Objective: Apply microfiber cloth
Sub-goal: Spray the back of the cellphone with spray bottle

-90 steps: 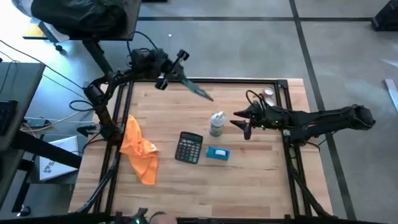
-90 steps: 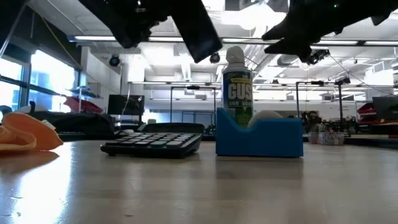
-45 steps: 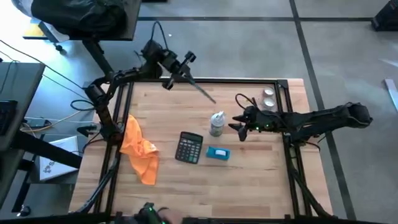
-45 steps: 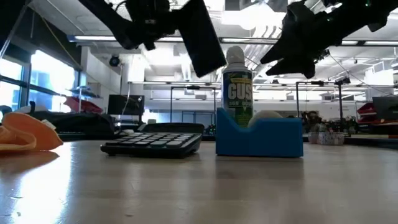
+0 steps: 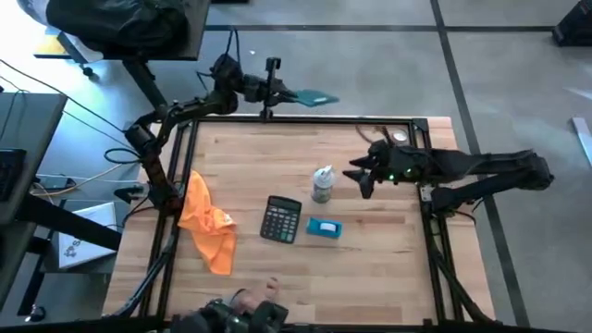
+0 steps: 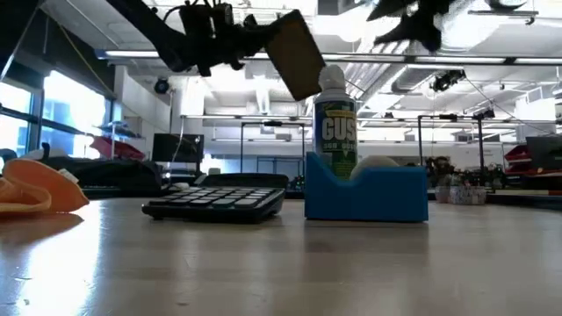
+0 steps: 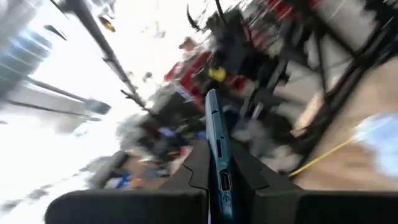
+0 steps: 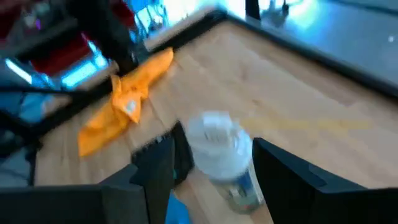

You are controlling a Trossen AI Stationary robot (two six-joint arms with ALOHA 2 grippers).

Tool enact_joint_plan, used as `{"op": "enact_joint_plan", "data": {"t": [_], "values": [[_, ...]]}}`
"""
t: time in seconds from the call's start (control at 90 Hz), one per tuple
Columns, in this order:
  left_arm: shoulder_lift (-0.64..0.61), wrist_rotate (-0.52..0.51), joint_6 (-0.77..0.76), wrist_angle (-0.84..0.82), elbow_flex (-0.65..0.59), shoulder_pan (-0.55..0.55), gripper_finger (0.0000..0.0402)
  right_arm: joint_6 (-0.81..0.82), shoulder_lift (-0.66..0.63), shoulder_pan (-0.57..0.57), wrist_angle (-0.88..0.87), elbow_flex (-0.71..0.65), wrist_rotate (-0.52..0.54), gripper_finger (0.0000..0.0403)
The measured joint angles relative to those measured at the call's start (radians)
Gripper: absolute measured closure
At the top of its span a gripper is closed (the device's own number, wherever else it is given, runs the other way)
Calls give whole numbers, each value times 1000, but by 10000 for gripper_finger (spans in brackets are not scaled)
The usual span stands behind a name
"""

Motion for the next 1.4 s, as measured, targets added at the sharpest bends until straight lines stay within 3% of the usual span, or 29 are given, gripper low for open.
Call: {"op": "enact_joint_plan", "data": {"t": [0.078, 0.211, 0.356, 0.5, 0.811, 1.089, 1.211, 1.4], "values": [[-1, -106, 146, -33, 0, -24, 399, 25, 2, -24, 2, 40, 55, 217], [-1, -324, 434, -146, 0, -76, 399, 131, 5, -114, 16, 67, 47, 217], [-1, -506, 787, -247, 0, -139, 399, 316, 5, -254, 34, 67, -68, 217], [-1, -589, 980, -240, 0, -197, 400, 370, 5, -386, 97, 67, -207, 217], [-1, -630, 1150, -258, 0, -281, 400, 370, 61, -592, 211, 68, -492, 217], [-1, -639, 1207, -283, 0, -312, 400, 368, 193, -658, 419, 68, -747, 224], [-1, -656, 1188, -287, 0, -308, 396, 331, 209, -666, 417, 68, -775, 260], [-4, -650, 1190, -294, 0, -308, 389, 269, 210, -667, 438, 67, -780, 363]]}}
